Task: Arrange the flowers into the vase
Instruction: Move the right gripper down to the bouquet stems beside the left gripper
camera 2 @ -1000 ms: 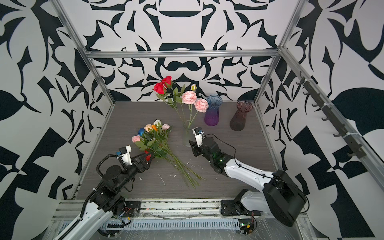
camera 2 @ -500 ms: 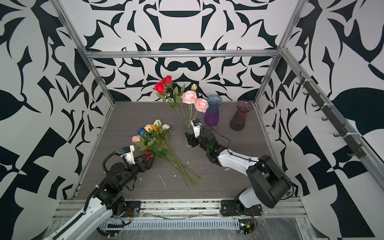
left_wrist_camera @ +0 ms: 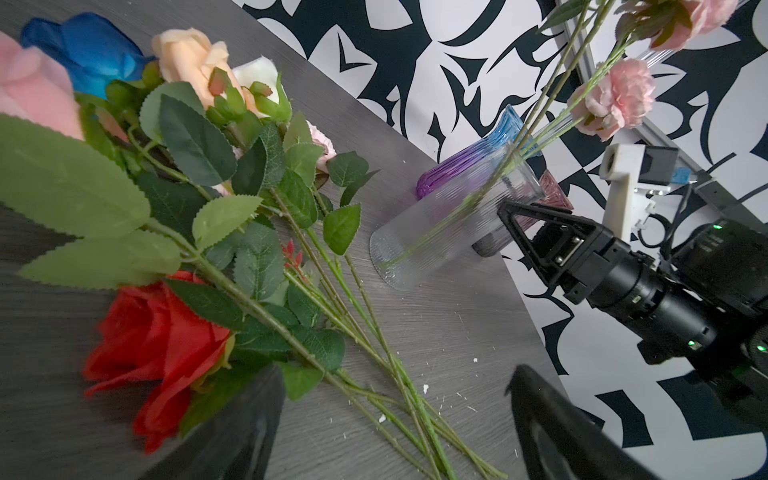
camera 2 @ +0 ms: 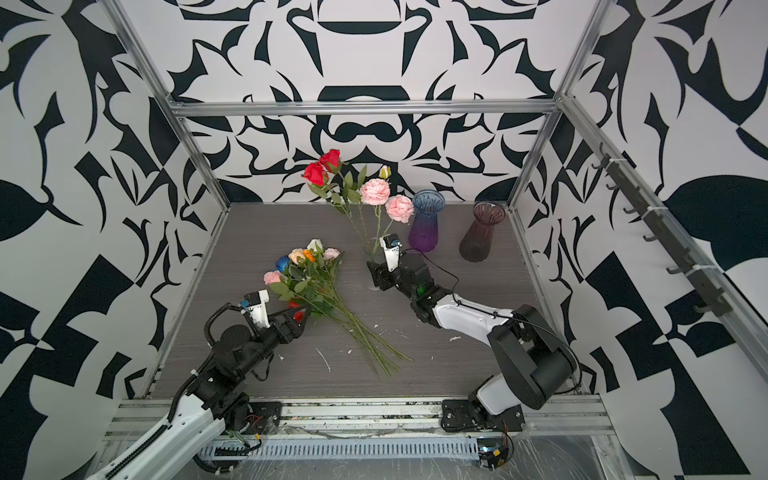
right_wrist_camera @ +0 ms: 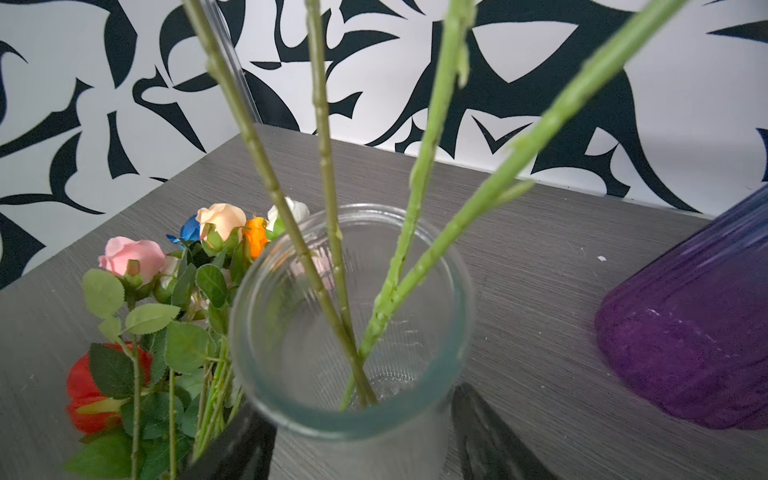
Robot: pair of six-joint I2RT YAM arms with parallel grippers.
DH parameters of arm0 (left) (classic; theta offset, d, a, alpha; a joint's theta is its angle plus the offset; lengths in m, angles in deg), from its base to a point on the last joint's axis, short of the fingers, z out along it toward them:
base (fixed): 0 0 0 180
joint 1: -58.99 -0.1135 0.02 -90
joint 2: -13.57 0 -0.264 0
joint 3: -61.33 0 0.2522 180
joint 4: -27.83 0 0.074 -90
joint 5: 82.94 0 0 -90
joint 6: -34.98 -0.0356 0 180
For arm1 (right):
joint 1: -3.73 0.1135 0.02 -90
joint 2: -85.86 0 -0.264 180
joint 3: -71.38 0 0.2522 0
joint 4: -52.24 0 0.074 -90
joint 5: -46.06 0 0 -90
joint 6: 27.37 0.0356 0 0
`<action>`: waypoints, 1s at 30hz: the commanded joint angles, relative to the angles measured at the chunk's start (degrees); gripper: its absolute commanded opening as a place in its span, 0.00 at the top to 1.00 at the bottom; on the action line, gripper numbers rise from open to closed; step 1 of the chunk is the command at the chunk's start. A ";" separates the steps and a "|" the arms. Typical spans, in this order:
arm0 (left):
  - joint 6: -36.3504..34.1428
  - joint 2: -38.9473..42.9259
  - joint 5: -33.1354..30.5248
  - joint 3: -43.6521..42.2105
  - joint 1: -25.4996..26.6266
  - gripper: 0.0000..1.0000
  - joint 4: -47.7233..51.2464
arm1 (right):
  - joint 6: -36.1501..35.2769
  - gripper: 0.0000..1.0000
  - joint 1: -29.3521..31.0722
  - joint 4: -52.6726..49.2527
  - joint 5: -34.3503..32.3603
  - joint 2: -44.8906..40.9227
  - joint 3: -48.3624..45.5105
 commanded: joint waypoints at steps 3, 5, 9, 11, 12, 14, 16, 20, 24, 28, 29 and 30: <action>0.36 -0.11 -0.39 0.36 -0.33 0.11 -1.29 | 4.51 0.33 0.88 -2.53 2.04 -10.04 -5.35; 0.45 -0.19 -0.48 0.37 -0.42 0.12 -1.39 | 5.17 0.34 2.17 -7.89 0.77 -13.81 -6.36; 0.47 -0.96 -0.33 0.45 -0.42 0.14 -1.79 | 7.90 0.40 3.52 -21.89 -0.10 -18.46 -4.49; 0.45 -1.57 -0.21 0.54 -0.42 0.14 -2.23 | 10.22 0.43 4.91 -25.34 0.87 -19.47 -3.80; 0.45 -1.90 -0.14 0.62 -0.42 0.14 -2.34 | 10.92 0.45 5.90 -26.37 1.39 -19.42 -3.40; 0.37 -2.49 0.05 0.87 -0.50 0.18 -2.63 | 12.48 0.49 8.67 -29.27 2.10 -17.91 -1.46; 0.36 -3.00 0.06 1.04 -0.50 0.18 -2.63 | 13.94 0.51 11.49 -31.01 2.26 -15.27 0.22; 0.45 -2.91 -0.03 1.16 -0.50 0.18 -2.23 | 16.74 0.55 15.71 -30.14 2.79 -9.50 2.73; 0.54 -2.41 -0.13 1.17 -0.50 0.18 -1.49 | 19.91 0.62 16.24 -29.62 5.80 -2.69 5.24; 0.63 -2.00 -0.38 1.15 -0.52 0.18 -1.07 | 20.96 0.67 16.50 -32.55 7.17 2.93 9.02; 0.71 -2.05 -0.39 1.15 -0.59 0.18 -1.05 | 21.04 0.67 16.57 -33.01 7.23 3.70 9.64; 0.71 -1.96 -0.39 1.15 -0.59 0.18 -1.05 | 21.13 0.67 16.59 -33.29 7.31 4.36 10.09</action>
